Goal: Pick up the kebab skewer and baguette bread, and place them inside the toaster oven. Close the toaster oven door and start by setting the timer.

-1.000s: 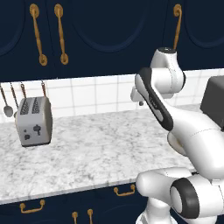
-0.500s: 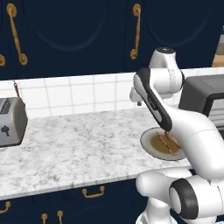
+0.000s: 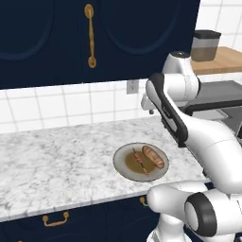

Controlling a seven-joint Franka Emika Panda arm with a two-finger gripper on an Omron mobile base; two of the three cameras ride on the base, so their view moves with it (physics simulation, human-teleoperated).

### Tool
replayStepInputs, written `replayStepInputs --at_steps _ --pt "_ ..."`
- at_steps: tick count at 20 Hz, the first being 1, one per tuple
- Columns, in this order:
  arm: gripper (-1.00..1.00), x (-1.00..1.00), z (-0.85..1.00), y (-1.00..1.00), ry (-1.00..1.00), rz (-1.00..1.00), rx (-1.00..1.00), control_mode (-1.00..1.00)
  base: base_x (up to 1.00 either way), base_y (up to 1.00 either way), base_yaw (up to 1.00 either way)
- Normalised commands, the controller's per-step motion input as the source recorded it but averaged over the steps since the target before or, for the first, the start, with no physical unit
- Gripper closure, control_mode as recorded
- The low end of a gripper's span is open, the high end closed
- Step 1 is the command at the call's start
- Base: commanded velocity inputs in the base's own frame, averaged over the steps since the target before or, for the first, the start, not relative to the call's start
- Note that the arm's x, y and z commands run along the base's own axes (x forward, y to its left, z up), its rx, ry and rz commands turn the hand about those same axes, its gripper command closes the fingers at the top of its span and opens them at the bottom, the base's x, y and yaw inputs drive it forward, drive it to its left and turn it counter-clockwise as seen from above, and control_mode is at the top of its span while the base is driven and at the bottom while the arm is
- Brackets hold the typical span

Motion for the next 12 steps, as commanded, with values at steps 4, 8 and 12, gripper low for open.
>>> replayStepInputs --at_steps 4,8,12 --pt "-1.00 0.00 0.00 0.00 0.00 0.00 0.00 1.00 0.51 -0.30 -0.04" --pt "-1.00 0.00 0.00 0.00 0.00 0.00 0.00 1.00 0.38 -0.35 -0.03" --pt "-1.00 0.00 0.00 0.00 0.00 0.00 0.00 1.00 0.10 -0.49 -0.01"
